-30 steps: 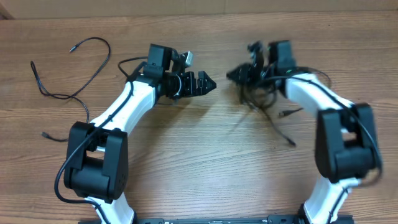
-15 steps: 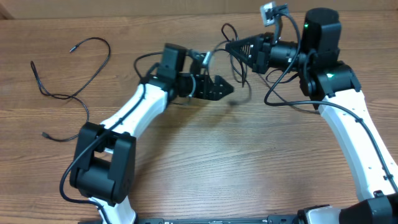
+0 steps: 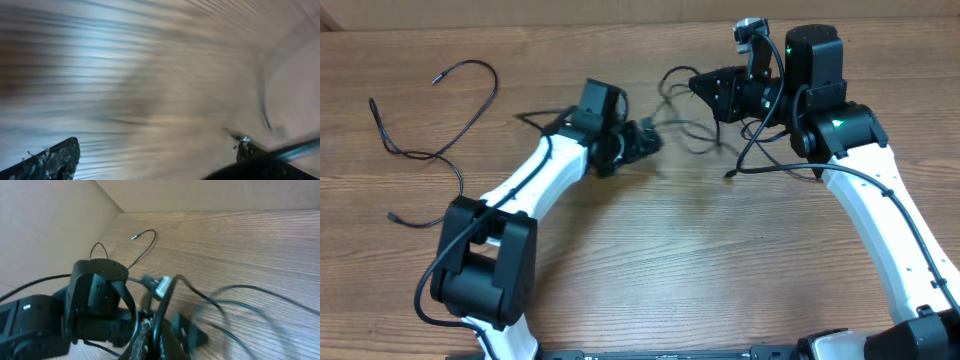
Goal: Untangle cables
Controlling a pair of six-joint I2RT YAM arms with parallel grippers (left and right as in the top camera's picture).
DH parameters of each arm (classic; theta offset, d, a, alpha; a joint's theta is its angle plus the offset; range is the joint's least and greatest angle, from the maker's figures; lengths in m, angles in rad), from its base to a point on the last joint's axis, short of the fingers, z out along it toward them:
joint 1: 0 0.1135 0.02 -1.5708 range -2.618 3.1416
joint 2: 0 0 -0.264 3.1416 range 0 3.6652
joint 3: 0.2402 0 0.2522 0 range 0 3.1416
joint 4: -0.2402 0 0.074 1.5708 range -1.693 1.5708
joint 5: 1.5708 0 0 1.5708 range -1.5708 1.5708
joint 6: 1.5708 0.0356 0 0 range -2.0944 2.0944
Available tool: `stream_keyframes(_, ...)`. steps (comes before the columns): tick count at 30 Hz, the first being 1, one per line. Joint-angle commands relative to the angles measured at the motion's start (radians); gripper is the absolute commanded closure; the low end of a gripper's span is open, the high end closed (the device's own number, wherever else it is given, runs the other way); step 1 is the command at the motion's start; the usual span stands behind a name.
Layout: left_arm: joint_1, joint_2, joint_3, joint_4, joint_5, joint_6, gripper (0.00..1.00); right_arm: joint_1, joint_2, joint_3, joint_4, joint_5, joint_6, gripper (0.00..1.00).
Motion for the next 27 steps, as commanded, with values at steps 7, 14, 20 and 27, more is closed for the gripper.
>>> stream_keyframes(7,0.041,-0.014,0.003,0.093,0.151,-0.055,0.0,0.003,-0.076,0.008,0.003,0.114,-0.011,0.96)
stream_keyframes(14,0.057,-0.09,0.003,0.134,0.257,0.021,0.01,0.003,-0.076,0.008,-0.018,0.286,-0.011,0.96)
stream_keyframes(20,0.014,-0.18,0.003,0.151,0.2,-0.018,0.0,0.004,-0.076,0.008,0.001,0.29,-0.003,0.96)
stream_keyframes(27,-0.113,-0.127,0.003,0.184,0.084,-0.272,0.0,0.004,-0.076,0.008,0.0,0.282,0.028,0.96)
